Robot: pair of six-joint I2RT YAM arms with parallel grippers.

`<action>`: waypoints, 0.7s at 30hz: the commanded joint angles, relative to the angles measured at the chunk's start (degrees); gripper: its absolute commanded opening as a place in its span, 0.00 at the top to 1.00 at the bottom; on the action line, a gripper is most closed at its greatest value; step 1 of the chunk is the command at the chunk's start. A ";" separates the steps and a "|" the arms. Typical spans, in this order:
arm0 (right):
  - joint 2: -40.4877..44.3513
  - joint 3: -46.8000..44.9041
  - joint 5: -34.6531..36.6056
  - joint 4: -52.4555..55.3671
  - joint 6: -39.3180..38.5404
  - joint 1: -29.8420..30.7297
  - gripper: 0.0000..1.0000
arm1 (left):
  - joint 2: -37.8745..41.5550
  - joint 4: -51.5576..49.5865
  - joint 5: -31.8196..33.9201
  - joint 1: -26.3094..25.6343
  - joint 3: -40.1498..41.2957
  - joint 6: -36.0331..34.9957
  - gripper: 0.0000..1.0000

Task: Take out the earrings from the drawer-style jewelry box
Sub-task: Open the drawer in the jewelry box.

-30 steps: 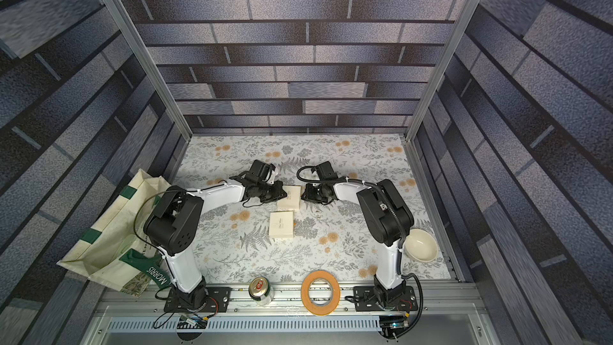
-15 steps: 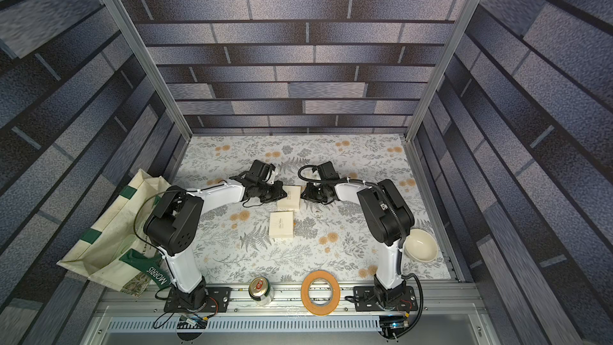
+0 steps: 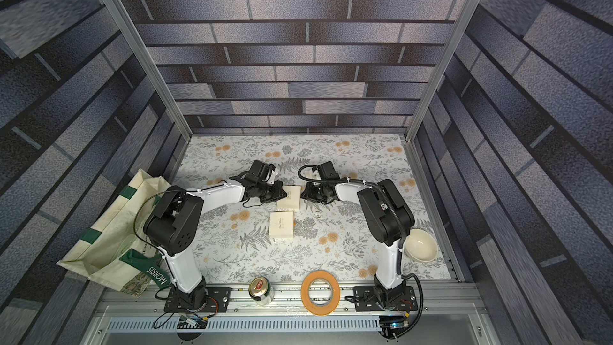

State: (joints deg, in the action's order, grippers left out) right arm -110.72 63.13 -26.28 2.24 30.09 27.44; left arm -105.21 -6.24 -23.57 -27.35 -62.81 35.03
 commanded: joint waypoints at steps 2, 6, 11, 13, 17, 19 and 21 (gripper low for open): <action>-0.50 -0.82 -1.11 -1.27 0.64 -0.35 0.83 | -0.55 -2.94 2.85 0.20 2.02 -0.13 1.00; -0.61 -0.78 -1.23 -1.46 0.85 -0.42 0.84 | -0.44 -2.94 2.93 0.24 2.11 -0.07 1.00; -0.31 -1.06 -1.37 -1.60 0.87 -0.37 0.85 | -0.48 -2.86 2.96 0.20 2.16 -0.05 1.00; -0.28 -1.17 -1.31 -1.63 1.01 -0.37 0.86 | -0.49 -2.90 2.91 0.20 2.16 -0.08 1.00; -0.27 -1.22 -1.36 -1.69 0.96 -0.37 0.88 | -0.48 -2.88 2.97 0.20 2.18 0.01 1.00; -0.29 -1.18 -1.32 -1.64 0.95 -0.37 0.90 | -0.44 -2.86 2.92 0.20 2.29 0.04 1.00; -0.25 -1.22 -1.34 -1.63 0.94 -0.38 0.91 | -0.48 -2.81 2.95 0.20 2.34 0.04 1.00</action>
State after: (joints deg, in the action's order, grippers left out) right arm -110.72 62.50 -27.09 1.19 30.89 27.44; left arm -105.16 -5.91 -23.59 -27.35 -62.59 35.03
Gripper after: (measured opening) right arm 0.091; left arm 0.042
